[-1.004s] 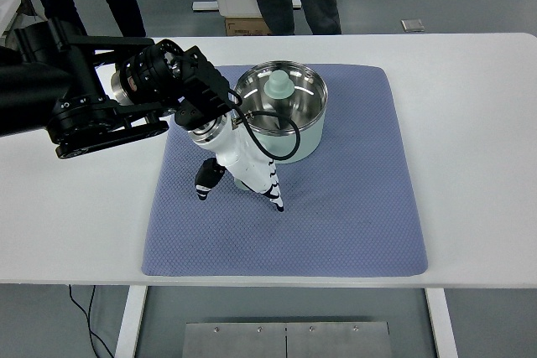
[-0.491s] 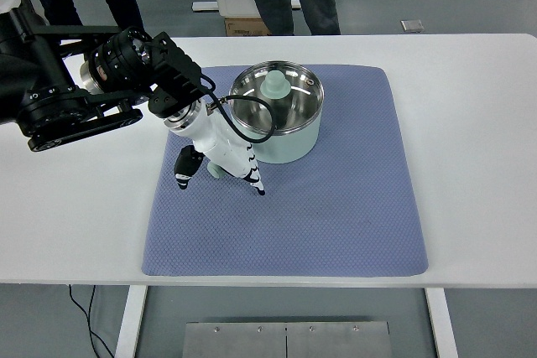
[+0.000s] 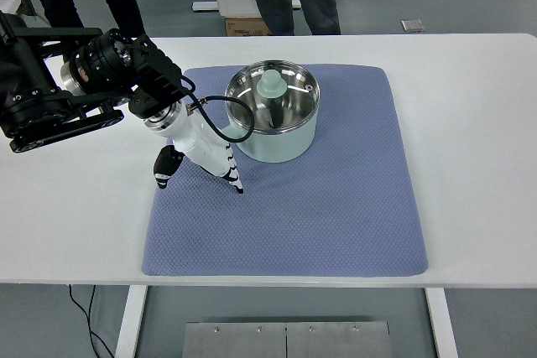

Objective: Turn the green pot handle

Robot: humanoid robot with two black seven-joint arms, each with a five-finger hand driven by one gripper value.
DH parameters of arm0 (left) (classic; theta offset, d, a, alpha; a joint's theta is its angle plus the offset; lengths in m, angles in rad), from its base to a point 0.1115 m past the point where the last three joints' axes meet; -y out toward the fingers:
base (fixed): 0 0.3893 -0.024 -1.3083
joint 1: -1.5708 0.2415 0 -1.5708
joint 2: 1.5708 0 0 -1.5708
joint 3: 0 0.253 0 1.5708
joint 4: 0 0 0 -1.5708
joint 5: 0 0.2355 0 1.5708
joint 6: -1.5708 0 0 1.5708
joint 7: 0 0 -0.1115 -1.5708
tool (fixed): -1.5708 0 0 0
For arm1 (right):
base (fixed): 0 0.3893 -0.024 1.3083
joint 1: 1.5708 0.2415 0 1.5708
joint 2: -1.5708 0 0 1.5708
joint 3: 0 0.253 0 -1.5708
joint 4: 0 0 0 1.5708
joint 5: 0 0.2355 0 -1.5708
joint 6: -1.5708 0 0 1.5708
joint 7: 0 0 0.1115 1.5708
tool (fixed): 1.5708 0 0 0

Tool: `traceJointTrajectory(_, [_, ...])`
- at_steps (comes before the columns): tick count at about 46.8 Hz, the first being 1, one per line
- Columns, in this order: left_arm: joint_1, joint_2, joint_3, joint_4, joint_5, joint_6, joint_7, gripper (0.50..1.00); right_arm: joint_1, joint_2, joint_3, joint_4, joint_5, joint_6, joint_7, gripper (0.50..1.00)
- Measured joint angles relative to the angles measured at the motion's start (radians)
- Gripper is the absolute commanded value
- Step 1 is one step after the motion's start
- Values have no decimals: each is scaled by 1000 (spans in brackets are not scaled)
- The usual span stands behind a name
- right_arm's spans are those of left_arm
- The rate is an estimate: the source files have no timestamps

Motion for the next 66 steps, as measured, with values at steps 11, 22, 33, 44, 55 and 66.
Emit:
traceJointTrajectory(11, [-2,36,0,5,16,5,0,1000,0,0,0,0,0,0,0,1000])
traceJointTrajectory(22, [0,62,0,25,34,21,0,1000,0,0,0,-1,0,0,0,1000])
traceJointTrajectory(33, [3,66,0,70,38,33,0,1000,0,0,0,1,0,0,0,1000])
traceJointTrajectory(44, [9,66,18,122,50,78,0,1000,0,0,0,0,0,0,0,1000])
traceJointTrajectory(55, [11,65,31,149,52,108,0,1000,0,0,0,0,0,0,0,1000])
traceJointTrajectory(66, [-4,64,27,136,-3,104,0,1000,0,0,0,0,0,0,0,1000])
